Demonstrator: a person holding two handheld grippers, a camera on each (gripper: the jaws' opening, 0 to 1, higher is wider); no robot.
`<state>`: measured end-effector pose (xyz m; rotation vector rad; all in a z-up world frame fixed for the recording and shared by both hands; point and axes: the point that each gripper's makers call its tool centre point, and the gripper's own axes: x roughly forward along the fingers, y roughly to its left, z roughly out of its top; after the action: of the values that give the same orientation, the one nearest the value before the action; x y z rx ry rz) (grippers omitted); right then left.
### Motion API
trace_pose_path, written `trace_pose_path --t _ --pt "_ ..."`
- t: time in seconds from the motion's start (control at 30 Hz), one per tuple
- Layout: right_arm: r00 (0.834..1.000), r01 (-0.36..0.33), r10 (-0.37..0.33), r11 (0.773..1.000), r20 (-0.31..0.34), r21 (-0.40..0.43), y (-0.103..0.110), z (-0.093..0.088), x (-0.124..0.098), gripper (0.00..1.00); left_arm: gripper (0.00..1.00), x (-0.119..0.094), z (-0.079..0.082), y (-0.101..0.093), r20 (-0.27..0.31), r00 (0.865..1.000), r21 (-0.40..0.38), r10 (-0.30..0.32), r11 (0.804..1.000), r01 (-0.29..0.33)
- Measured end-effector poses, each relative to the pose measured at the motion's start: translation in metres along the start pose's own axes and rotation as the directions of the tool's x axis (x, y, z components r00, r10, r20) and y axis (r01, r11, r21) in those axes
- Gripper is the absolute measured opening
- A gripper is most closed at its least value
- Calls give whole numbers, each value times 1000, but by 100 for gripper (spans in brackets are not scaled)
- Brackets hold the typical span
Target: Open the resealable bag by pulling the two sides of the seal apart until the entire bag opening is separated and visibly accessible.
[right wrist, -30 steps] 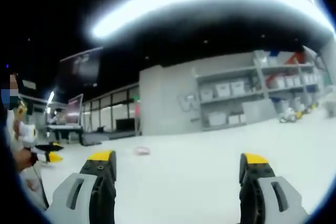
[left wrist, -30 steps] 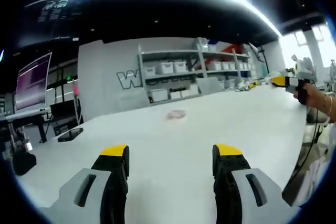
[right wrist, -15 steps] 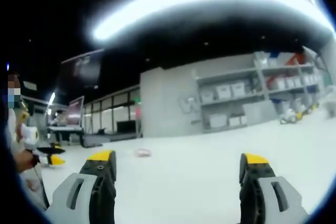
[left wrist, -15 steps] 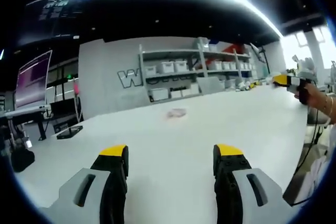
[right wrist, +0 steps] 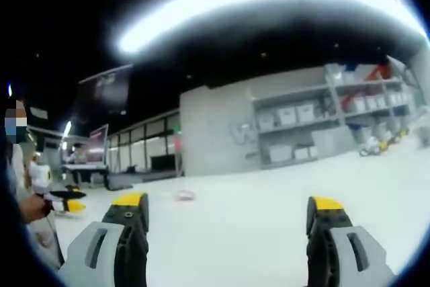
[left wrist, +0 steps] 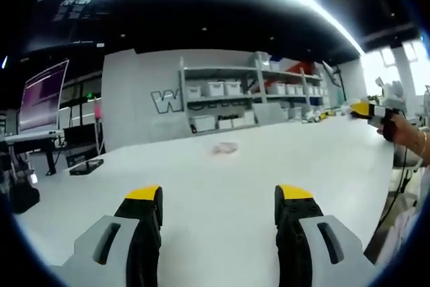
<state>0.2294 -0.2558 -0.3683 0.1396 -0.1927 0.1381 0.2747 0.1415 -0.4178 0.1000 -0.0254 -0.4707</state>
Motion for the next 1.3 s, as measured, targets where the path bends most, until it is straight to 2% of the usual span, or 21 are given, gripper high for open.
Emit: trace_pose_path --t 0.27,0.4,0.6,1.3 --pt "1000 -5 5 1000 -11 0 0 -2 -2 99 67 -3 2 -1 23 1000 -20 -7 1000 7" --pt "1000 -13 13 1000 -15 -7 2 -3 -3 100 67 -2 2 -2 26 1000 -5 1 1000 -1" --pt "1000 -15 15 1000 -23 20 -1 -5 -3 100 66 -2 1 0 34 999 -4 12 1000 -12" --pt "1000 -8 8 1000 -17 28 -2 -2 5 99 65 4 4 -3 22 1000 42 -10 999 9"
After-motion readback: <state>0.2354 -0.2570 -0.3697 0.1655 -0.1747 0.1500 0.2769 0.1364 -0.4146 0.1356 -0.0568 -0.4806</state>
